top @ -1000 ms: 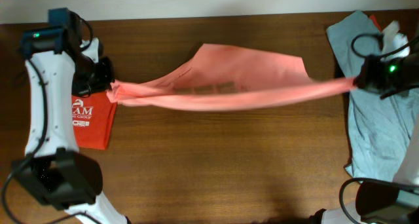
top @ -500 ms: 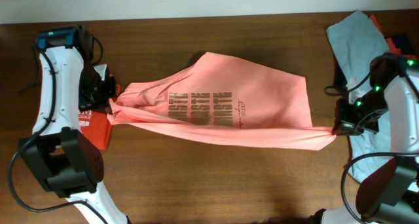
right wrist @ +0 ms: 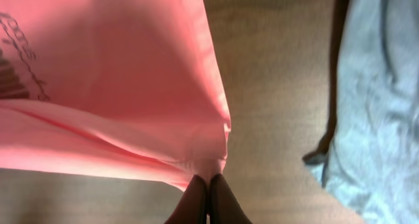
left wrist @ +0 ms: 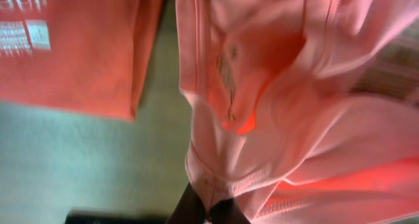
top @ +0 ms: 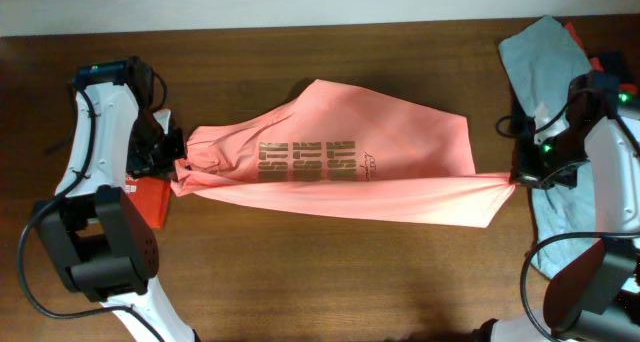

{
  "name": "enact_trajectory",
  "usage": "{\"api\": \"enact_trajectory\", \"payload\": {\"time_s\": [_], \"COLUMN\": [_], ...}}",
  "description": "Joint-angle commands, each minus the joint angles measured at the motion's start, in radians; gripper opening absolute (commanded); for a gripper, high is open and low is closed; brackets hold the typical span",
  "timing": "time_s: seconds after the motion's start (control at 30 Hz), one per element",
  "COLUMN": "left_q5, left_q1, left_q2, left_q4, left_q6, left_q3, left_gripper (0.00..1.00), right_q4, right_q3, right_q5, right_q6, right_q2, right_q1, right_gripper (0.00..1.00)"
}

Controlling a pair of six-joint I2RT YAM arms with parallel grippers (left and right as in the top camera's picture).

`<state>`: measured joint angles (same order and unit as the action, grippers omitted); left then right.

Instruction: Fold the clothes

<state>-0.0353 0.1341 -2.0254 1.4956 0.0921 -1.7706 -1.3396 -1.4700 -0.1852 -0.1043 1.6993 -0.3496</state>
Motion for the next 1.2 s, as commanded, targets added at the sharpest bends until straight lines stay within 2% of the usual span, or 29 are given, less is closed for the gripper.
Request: {"api": "enact_trajectory", "payload": {"time_s": [0.0, 0.33, 0.63, 0.93, 1.17], "left_q5": [0.013, 0.006, 0.018, 0.085, 0.138], "left_q1": [-0.003, -0.016, -0.023, -0.022, -0.02], "left_q2": [-0.005, -0.005, -0.005, -0.005, -0.005], "left_q4": [-0.055, -0.097, -0.088, -0.153, -0.183], "left_q6": [0.034, 0.053, 0.052, 0.058, 0.083], "left_q3": [0.005, 0.007, 0.069, 0.23, 0.239], "left_gripper": [0.0, 0.0, 0.0, 0.0, 0.0], "right_q4": [0.024, 0.103, 0.254, 0.282, 0.32], "right_q3": [-0.004, -0.003, -0.003, -0.003, -0.003], "right_q5": [-0.003, 0.083, 0.119, 0.119, 0.119], "right_q6": [0.003, 0.013, 0.041, 0.041, 0.042], "right_q2": [-0.002, 0.034, 0.14, 0.256, 0.288], "right_q1": [0.04, 0.154, 0.152, 0.153, 0.152], "right_gripper": [0.04, 0.05, 0.05, 0.04, 0.04]}}
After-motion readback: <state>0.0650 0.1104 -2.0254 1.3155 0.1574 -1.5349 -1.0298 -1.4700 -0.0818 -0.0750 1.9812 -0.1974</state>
